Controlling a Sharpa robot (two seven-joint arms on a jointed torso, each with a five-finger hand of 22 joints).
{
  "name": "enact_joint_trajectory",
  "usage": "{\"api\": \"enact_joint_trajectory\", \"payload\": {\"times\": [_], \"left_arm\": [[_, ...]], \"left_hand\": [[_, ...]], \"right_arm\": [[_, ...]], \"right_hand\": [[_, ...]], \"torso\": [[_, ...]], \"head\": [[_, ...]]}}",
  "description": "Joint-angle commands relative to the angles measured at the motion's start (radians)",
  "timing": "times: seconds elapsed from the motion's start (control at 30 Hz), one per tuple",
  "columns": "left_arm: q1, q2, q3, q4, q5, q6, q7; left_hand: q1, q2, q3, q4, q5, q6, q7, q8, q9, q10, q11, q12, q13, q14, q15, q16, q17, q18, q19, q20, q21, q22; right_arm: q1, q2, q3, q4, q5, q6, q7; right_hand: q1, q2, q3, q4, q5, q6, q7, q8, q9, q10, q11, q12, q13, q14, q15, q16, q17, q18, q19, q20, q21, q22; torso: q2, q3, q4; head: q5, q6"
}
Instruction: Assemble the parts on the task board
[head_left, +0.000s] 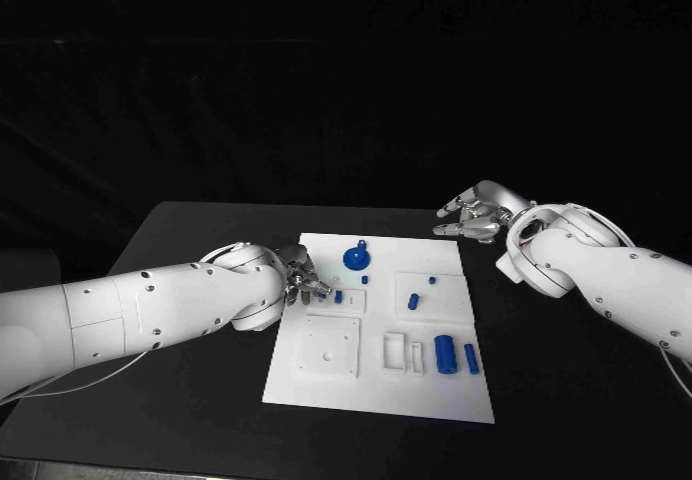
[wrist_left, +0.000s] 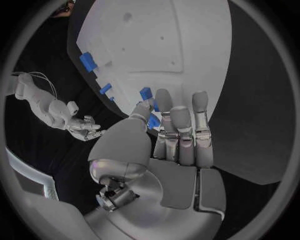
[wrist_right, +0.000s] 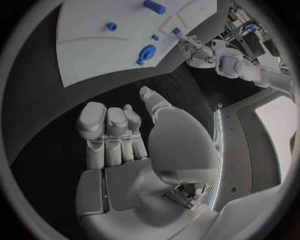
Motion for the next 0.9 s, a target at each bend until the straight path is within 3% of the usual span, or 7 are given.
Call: {"api": "enact_joint_trajectory", "payload": {"times": [0.03,0.9], "left_arm": [[-0.002,0.005,0.001,-0.003,-0.053,-0.01,0.01],[-0.008,0.007,0.001,-0.006,-0.066,0.035,0.001]], "left_hand": [[-0.001,0.007,0.062,-0.069,0.004,0.051,-0.046,0.001,0.028,0.039,-0.005,0.004,-0.001,0.007,-0.002,-0.003,0.002,-0.015,-0.001,-0.005,0.003,0.019],[-0.001,0.008,0.062,-0.07,0.005,0.052,-0.046,0.0,0.028,0.039,-0.005,0.004,-0.002,0.008,-0.002,-0.004,0.002,-0.015,0.0,-0.005,0.003,0.019]], "right_arm": [[-0.001,0.001,0.0,0.001,-0.002,0.012,0.003],[-0.002,0.0,0.0,0.0,-0.002,0.013,0.003]], "right_hand": [[-0.009,-0.003,0.004,0.0,0.006,0.004,0.003,-0.005,-0.001,-0.003,-0.002,0.0,0.001,-0.001,0.003,-0.002,0.001,0.012,0.034,0.004,-0.002,0.116],[-0.009,-0.003,0.004,0.0,0.006,0.004,0.003,-0.005,-0.001,-0.003,-0.002,0.0,0.001,-0.001,0.003,-0.002,0.001,0.012,0.034,0.004,-0.002,0.116]], "torso": [[-0.002,-0.0005,0.0007],[-0.002,-0.0005,0.0001]], "head": [[0.0,-0.001],[0.001,-0.005]]}}
